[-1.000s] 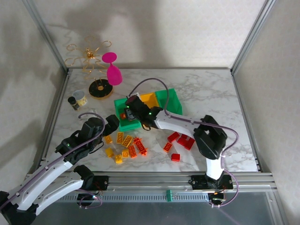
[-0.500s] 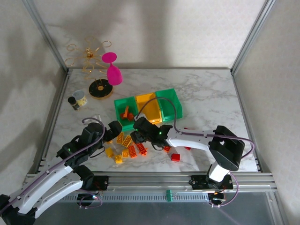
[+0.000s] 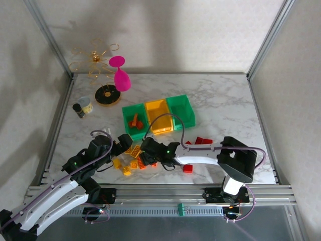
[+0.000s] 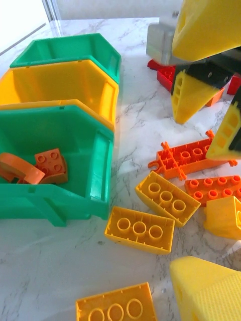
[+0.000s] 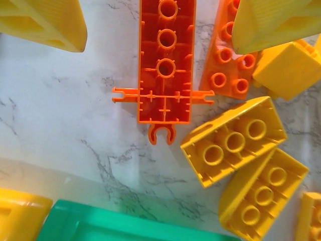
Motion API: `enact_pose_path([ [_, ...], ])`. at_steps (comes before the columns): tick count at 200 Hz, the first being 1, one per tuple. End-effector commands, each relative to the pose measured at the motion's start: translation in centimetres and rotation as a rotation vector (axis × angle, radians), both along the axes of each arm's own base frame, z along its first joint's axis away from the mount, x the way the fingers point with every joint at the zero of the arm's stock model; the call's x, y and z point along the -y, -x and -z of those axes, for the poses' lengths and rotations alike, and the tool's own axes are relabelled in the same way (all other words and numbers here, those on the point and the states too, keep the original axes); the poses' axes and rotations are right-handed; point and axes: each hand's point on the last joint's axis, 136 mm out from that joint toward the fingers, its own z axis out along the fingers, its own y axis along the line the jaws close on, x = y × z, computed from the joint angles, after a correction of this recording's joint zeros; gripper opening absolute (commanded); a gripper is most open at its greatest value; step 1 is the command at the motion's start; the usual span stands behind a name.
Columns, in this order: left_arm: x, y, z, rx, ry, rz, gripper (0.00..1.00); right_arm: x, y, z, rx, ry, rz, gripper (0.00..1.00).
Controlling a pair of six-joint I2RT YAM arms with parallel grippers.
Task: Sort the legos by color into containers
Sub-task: Pick up the lego from the bottom-center of the table.
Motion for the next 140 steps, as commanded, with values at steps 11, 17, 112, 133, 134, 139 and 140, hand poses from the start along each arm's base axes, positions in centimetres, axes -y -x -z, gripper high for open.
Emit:
enact_pose_path([
  [11, 0.5, 0.1, 0.4, -0.008, 0.018, 0.014, 1.00, -0.3, -0.5, 1.1, 0.025, 0.043, 0.022, 0.72],
  [17, 0.6, 0.1, 0.4, -0.008, 0.018, 0.017, 1.00, -0.3, -0.5, 1.3, 0.024, 0.047, 0.023, 0.71],
  [112, 0.5, -0.1, 0.7, -0.024, -0.018, 0.013, 1.00, -0.3, -0.9, 2.7, 0.029, 0.093, 0.032, 0.43],
  [133, 0.4, -0.1, 0.7, -0.021, -0.018, 0.009, 1.00, -0.2, -0.8, 2.2, 0.029, 0.078, 0.035, 0.36],
  [134, 0.4, -0.2, 0.7, -0.021, -0.018, 0.009, 1.00, -0.2, -0.8, 2.2, 0.028, 0.078, 0.035, 0.36],
  [139, 0.4, -0.2, 0.6, -0.020, -0.017, 0.010, 1.00, -0.2, -0.8, 2.0, 0.030, 0.072, 0.037, 0.36],
  [140, 0.4, -0.2, 0.6, -0.019, -0.017, 0.009, 1.00, -0.1, -0.8, 2.0, 0.029, 0.072, 0.038, 0.36],
])
